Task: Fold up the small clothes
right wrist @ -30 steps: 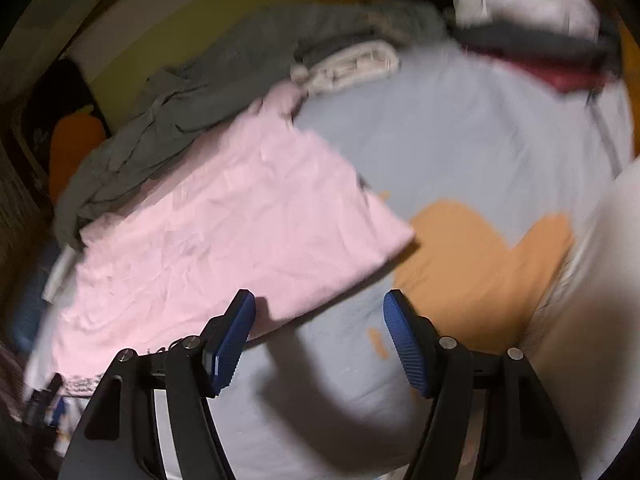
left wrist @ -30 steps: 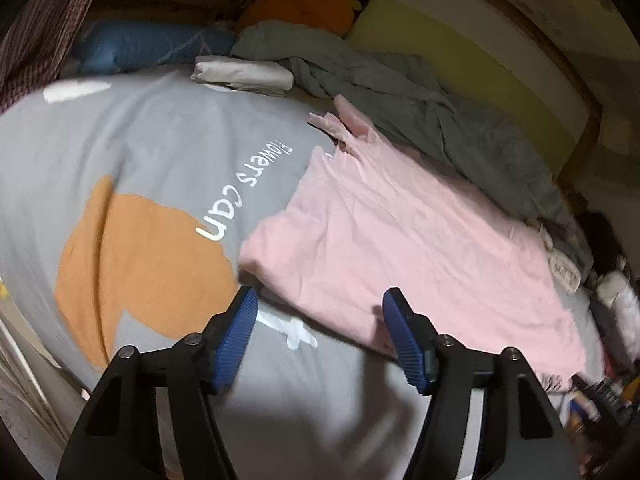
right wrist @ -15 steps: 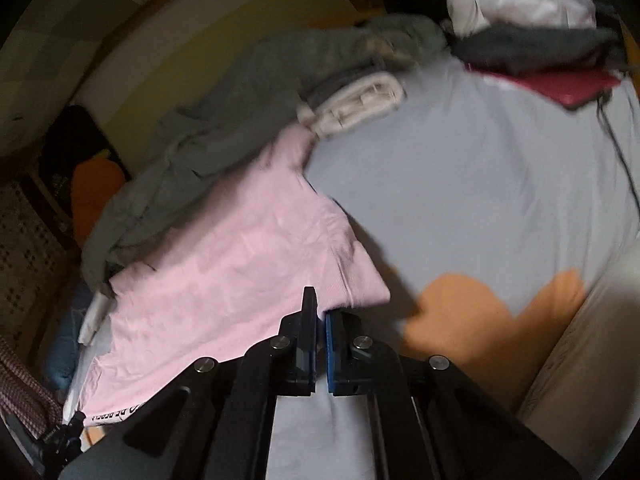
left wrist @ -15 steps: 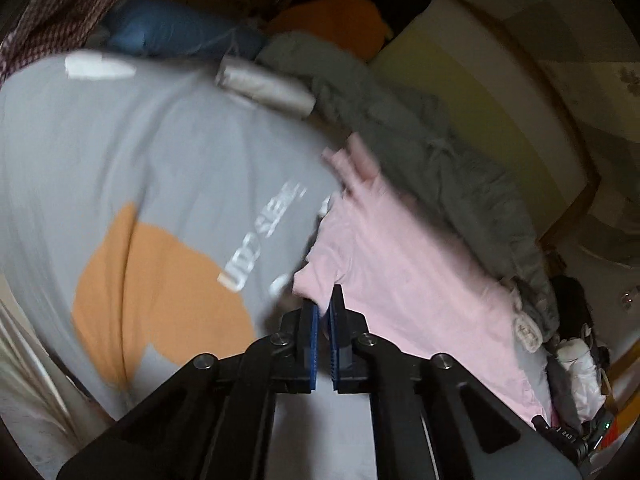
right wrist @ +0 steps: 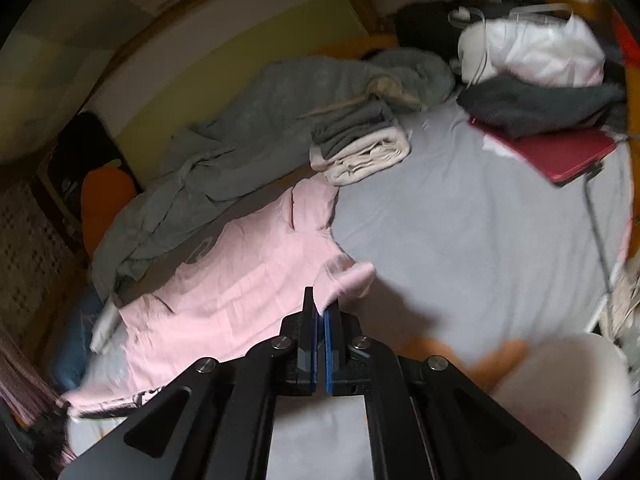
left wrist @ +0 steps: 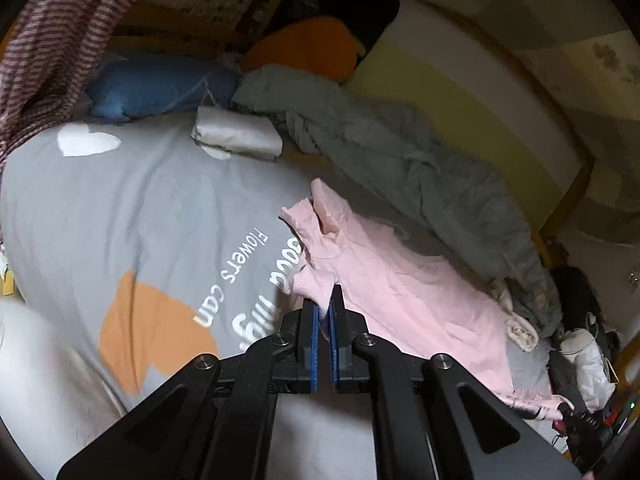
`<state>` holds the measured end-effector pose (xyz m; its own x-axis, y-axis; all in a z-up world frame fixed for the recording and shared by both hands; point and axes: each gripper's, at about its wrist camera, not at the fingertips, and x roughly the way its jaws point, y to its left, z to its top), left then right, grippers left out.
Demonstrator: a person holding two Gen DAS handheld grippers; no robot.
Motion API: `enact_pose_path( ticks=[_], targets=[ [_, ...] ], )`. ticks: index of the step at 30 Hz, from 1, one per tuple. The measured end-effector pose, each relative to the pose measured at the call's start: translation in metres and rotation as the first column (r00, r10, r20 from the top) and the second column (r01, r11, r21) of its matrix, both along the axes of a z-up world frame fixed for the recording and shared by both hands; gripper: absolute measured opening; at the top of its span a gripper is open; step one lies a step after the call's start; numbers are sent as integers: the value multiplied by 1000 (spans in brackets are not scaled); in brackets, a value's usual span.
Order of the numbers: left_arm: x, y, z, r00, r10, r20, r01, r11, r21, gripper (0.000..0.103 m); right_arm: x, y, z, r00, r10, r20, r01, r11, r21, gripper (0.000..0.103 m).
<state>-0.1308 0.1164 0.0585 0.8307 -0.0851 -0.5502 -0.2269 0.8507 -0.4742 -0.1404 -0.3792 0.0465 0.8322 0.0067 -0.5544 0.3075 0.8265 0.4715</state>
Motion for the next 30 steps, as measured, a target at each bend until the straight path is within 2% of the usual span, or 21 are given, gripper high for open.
enact_pose_path(
  ticks=[2, 3, 4, 6, 10, 14, 19, 21, 22, 23, 25, 28, 30],
  targets=[
    [26, 1, 0, 997, 0, -74, 0, 1000, -2, 4, 26, -2, 0, 997, -4, -72, 6, 1000, 23, 1],
    [38, 0, 1, 995, -3, -101, 2, 1000, -8, 4, 44, -5, 0, 994, 5, -110, 2, 998, 64, 1],
    [48, -2, 2, 993, -6, -115, 6, 1000, 1, 4, 60, -9, 2, 994, 20, -108, -10, 995, 100, 1],
    [70, -8, 5, 991, -4, -136, 9, 999, 34, 4, 85, -11, 3, 993, 16, -113, -7, 997, 78, 1],
    [120, -14, -7, 975, -9, -223, 24, 998, 66, 4, 137, -11, -9, 980, 54, -194, -38, 996, 82, 1],
    [149, -18, -21, 959, 0, -283, 34, 992, 118, 4, 183, -12, -27, 953, 111, -283, -96, 993, 66, 1],
    [177, -23, -42, 942, -3, -337, 57, 987, 150, 5, 207, -12, -48, 938, 120, -325, -104, 992, 68, 2],
    [185, -22, -47, 950, -25, -312, 70, 988, 136, 5, 209, -13, -55, 931, 98, -352, -78, 995, 70, 13],
    [186, -23, -47, 957, -33, -287, 75, 988, 134, 5, 210, -13, -56, 928, 85, -362, -68, 996, 60, 29],
    [187, -25, -47, 966, -42, -255, 81, 986, 146, 5, 209, -13, -55, 929, 72, -364, -60, 997, 45, 51],
    [189, -29, -45, 973, -60, -222, 99, 981, 167, 5, 201, -13, -47, 949, 35, -314, -38, 999, -4, 75],
    [191, -28, -43, 978, -78, -195, 112, 979, 170, 8, 188, -11, -31, 967, -18, -253, -8, 995, -104, 77],
    [184, -22, -38, 985, -51, -164, 78, 984, 157, 22, 181, -7, -24, 975, 9, -220, -40, 989, -140, 77]
  ],
)
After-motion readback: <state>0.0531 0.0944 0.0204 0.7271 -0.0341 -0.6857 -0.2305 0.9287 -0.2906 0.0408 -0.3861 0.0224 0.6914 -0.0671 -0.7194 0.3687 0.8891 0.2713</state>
